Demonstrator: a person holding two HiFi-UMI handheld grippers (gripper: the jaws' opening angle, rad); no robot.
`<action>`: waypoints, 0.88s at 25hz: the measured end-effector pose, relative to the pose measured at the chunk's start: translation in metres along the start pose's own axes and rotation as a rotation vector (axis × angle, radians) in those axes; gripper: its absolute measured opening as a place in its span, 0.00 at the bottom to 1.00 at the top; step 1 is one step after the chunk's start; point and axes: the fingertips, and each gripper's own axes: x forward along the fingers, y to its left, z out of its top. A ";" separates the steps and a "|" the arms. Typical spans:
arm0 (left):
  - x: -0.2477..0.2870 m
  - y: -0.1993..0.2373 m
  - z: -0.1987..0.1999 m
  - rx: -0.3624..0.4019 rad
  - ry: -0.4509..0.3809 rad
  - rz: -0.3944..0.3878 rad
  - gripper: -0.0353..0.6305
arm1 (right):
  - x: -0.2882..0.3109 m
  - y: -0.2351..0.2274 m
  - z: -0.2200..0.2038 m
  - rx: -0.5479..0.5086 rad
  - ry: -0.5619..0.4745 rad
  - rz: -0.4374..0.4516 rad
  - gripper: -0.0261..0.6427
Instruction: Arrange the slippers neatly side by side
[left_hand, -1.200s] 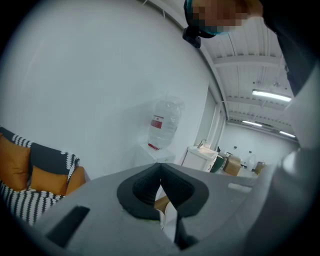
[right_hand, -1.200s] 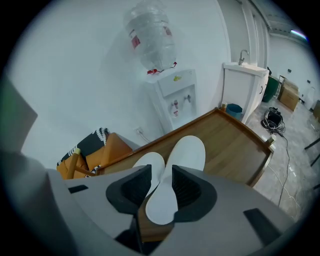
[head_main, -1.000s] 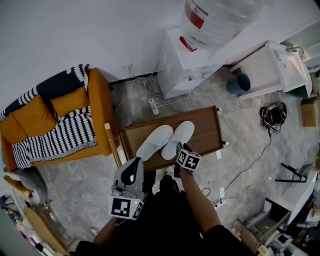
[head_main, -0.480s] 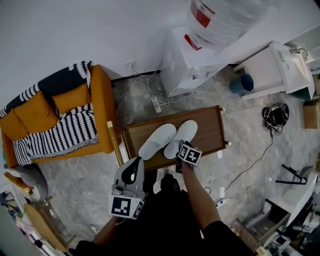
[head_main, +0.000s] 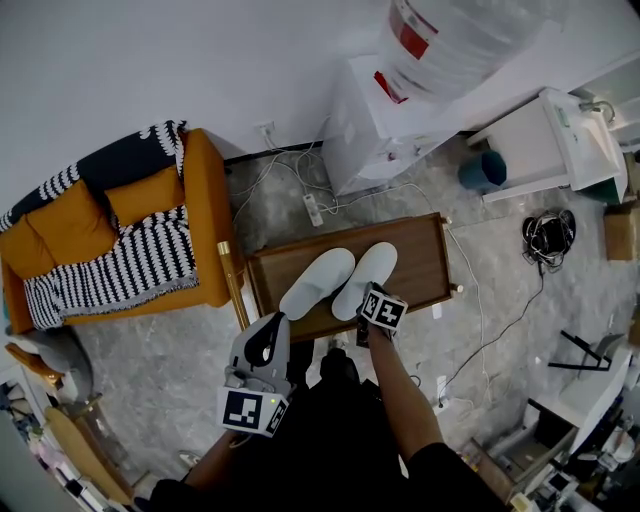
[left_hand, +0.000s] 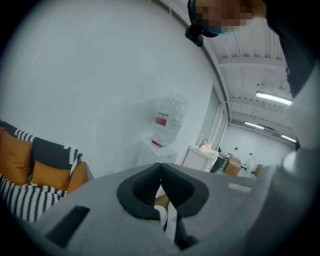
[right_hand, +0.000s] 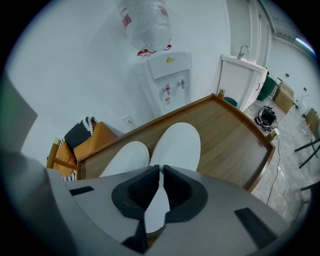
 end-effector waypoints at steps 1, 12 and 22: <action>0.000 0.000 0.000 -0.001 -0.001 -0.003 0.07 | -0.002 0.000 0.001 -0.007 -0.001 0.000 0.09; -0.004 0.005 0.001 -0.013 -0.006 -0.046 0.07 | -0.030 0.008 0.014 -0.132 -0.027 0.034 0.08; -0.001 -0.013 -0.006 0.002 -0.029 -0.009 0.07 | -0.058 0.021 0.024 -0.339 -0.050 0.129 0.08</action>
